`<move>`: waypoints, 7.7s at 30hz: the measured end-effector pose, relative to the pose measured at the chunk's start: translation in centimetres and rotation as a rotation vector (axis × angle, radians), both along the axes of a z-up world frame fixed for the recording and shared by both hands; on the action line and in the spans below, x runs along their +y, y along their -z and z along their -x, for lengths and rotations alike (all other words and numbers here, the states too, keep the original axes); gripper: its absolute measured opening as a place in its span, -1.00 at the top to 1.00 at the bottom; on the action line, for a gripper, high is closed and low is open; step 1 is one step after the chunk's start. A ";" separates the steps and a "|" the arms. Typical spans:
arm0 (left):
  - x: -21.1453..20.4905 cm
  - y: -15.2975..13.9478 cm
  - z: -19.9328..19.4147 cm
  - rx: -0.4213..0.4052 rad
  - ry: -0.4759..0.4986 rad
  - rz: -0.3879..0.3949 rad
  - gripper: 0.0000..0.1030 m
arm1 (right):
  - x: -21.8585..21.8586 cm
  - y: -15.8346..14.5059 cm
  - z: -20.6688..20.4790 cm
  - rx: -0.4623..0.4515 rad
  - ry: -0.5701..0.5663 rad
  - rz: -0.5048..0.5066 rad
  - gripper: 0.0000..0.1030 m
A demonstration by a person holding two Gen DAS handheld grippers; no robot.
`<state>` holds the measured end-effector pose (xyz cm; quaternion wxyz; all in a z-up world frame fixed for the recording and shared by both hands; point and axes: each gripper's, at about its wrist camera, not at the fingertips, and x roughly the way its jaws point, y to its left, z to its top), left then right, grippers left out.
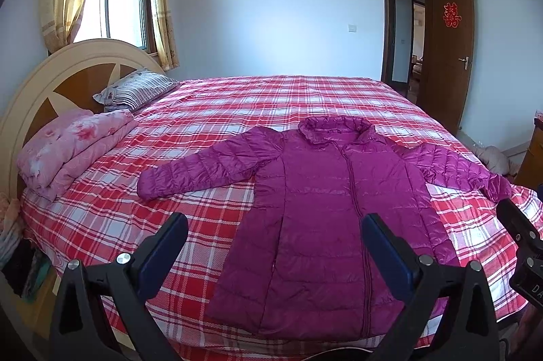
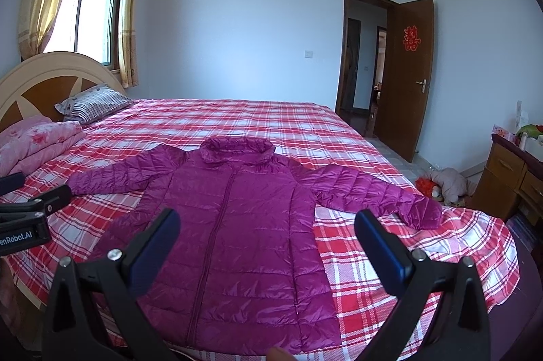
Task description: Fold large clothes
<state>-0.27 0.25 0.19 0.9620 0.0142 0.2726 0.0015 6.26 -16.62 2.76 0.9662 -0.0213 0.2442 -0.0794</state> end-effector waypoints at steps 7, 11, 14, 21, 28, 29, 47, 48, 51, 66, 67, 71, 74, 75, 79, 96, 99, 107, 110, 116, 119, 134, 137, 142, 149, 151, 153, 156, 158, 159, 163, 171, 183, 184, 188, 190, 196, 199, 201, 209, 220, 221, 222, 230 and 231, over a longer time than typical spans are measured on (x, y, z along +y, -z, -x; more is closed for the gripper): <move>-0.1 0.2 -0.1 0.011 0.000 -0.008 -0.98 | -0.1 0.1 0.0 0.003 -0.001 -0.001 -1.00; -0.1 0.5 -0.1 0.028 -0.013 -0.009 -0.98 | -0.1 0.2 0.0 0.010 0.007 0.004 -1.00; 0.0 0.5 0.5 0.031 -0.025 -0.023 -0.98 | -0.1 0.3 0.4 0.029 0.021 -0.002 -1.00; -0.1 0.4 0.9 0.026 -0.025 -0.024 -0.98 | 0.2 0.5 0.8 0.064 0.035 0.010 -1.00; -0.2 0.7 0.7 0.036 -0.034 -0.028 -0.98 | 0.0 0.6 0.6 0.074 0.034 -0.008 -1.00; -0.2 0.7 0.7 0.036 -0.033 -0.027 -0.98 | 0.0 0.6 0.6 0.077 0.032 -0.008 -1.00; 0.1 0.9 0.5 0.051 -0.034 -0.019 -0.98 | -0.2 1.0 0.2 0.098 0.025 -0.035 -1.00; 0.1 0.9 0.5 0.051 -0.034 -0.019 -0.98 | -0.2 1.0 0.2 0.097 0.024 -0.035 -1.00; 0.1 0.9 0.4 0.051 -0.031 -0.021 -0.98 | -0.3 1.1 0.2 0.097 0.026 -0.038 -1.00; -0.1 1.9 -0.2 0.088 -0.025 -0.018 -0.98 | -0.3 1.6 -0.1 0.116 0.015 -0.054 -1.00; -0.1 1.9 -0.2 0.091 -0.025 -0.016 -0.98 | -0.2 1.7 -0.1 0.117 0.013 -0.056 -1.00; -0.1 2.1 -0.3 0.092 -0.023 -0.016 -0.98 | -0.2 1.7 -0.1 0.118 0.008 -0.056 -1.00; -0.1 2.1 -0.4 0.090 -0.021 -0.018 -0.98 | -0.3 1.8 -0.1 0.115 0.002 -0.057 -1.00; -0.1 2.2 -0.6 0.092 -0.021 -0.019 -0.98 | -0.3 1.9 -0.1 0.112 0.002 -0.056 -1.00; 0.2 2.9 -1.5 0.122 0.007 0.026 -0.98 | -1.7 2.4 -0.6 0.086 -0.009 -0.117 -1.00; -6.7 9.2 -15.6 0.187 0.174 -0.071 -0.98 | -25.6 13.0 -6.4 0.241 0.409 -0.406 -1.00; -7.5 10.1 -18.3 0.194 0.172 -0.079 -0.98 | -29.5 13.3 -7.2 0.240 0.473 -0.438 -1.00; -8.1 12.4 -24.2 0.208 0.143 -0.120 -0.98 | -37.9 13.1 -10.2 0.236 0.605 -0.434 -0.85; -8.1 13.2 -25.7 0.205 0.135 -0.134 -0.98 | -40.3 13.8 -12.0 0.269 0.632 -0.430 -0.71; -7.1 15.6 -28.1 0.269 0.097 -0.118 -0.98 | -42.1 15.4 -14.2 0.348 0.649 -0.390 -0.18; -6.5 16.3 -28.4 0.289 0.086 -0.111 -0.98 | -41.9 15.7 -15.2 0.360 0.608 -0.345 0.32; -1.6 14.5 -27.7 0.261 0.030 -0.035 -0.98 | -38.7 7.0 -16.5 0.189 0.459 -0.302 0.71; -1.0 14.1 -27.3 0.251 0.029 -0.023 -0.98 | -36.3 4.0 -17.3 0.149 0.402 -0.252 0.72; 0.2 13.2 -26.9 0.231 0.023 0.002 -0.98 | -30.8 -0.4 -19.6 0.105 0.276 -0.164 0.72; 2.0 12.8 -26.7 0.220 0.007 0.039 -0.98 | -21.1 -4.2 -22.8 0.072 0.066 -0.043 0.72; 2.4 13.0 -26.7 0.223 0.002 0.045 -0.98 | -18.1 -4.5 -23.7 0.071 0.000 -0.027 0.73; 2.9 13.1 -26.6 0.225 -0.003 0.051 -0.98 | -15.0 -4.5 -24.8 0.076 -0.066 -0.011 0.73; 3.5 13.2 -26.6 0.226 -0.011 0.056 -0.98 | -10.7 -3.7 -26.2 0.088 -0.156 0.014 0.73; 4.0 13.2 -26.7 0.226 -0.019 0.058 -0.98 | -8.5 -2.8 -27.0 0.105 -0.204 0.029 0.73; 4.3 13.2 -26.7 0.226 -0.023 0.060 -0.98 | -7.0 -2.1 -27.6 0.118 -0.229 0.044 0.73; 5.4 13.2 -26.8 0.228 -0.041 0.065 -0.98 | -2.3 1.1 -29.4 0.187 -0.321 0.069 0.73; 6.5 13.3 -27.5 0.238 -0.071 0.049 -0.98 | 3.7 9.7 -32.7 0.366 -0.481 -0.015 0.56; 3.0 10.2 -30.6 0.218 -0.003 -0.016 -0.98 | -4.5 9.8 -29.2 0.278 -0.359 -0.096 -0.44; 2.2 9.6 -30.9 0.205 0.004 -0.017 -0.98 | -6.1 9.5 -29.4 0.264 -0.302 -0.106 -0.45; 0.0 7.9 -31.2 0.166 0.029 -0.005 -0.98 | -10.0 9.4 -29.7 0.259 -0.248 -0.304 -0.62; -0.7 7.9 -31.4 0.176 0.038 -0.004 -0.98 | -8.8 9.7 -29.3 0.278 -0.344 -0.323 -0.65; 0.5 8.4 -31.4 0.205 -0.042 -0.022 -0.98 | -3.7 12.1 -31.4 0.351 -0.518 -0.489 -0.72; 2.3 7.7 -31.1 0.180 -0.110 -0.028 -0.98 | -0.3 12.3 -32.0 0.376 -0.609 -0.487 -0.71; 4.0 7.0 -30.8 0.159 -0.141 -0.022 -0.98 | 0.6 10.3 -30.5 0.287 -0.611 -0.430 -0.63; 6.4 6.8 -30.9 0.150 -0.171 -0.008 -0.98 | -13.0 11.3 -32.3 0.232 -0.186 -0.674 -1.00; 5.6 6.4 -30.8 0.136 -0.169 -0.034 -0.98 | -2.5 12.3 -32.5 0.343 -0.629 -0.802 -0.87; 5.7 6.2 -30.8 0.133 -0.178 -0.030 -0.98 | -1.0 12.1 -32.3 0.364 -0.677 -0.782 -0.87; 6.0 6.1 -30.9 0.128 -0.192 -0.026 -0.98 | -0.2 11.9 -32.0 0.367 -0.694 -0.750 -0.87; 2.4 8.2 -33.1 0.159 -0.117 -0.039 -0.98 | -4.8 11.4 -31.6 0.224 -0.324 -0.370 -0.79; 1.1 8.8 -33.9 0.168 -0.099 -0.061 -0.98 | -5.8 11.5 -32.2 0.212 -0.253 -0.316 -0.75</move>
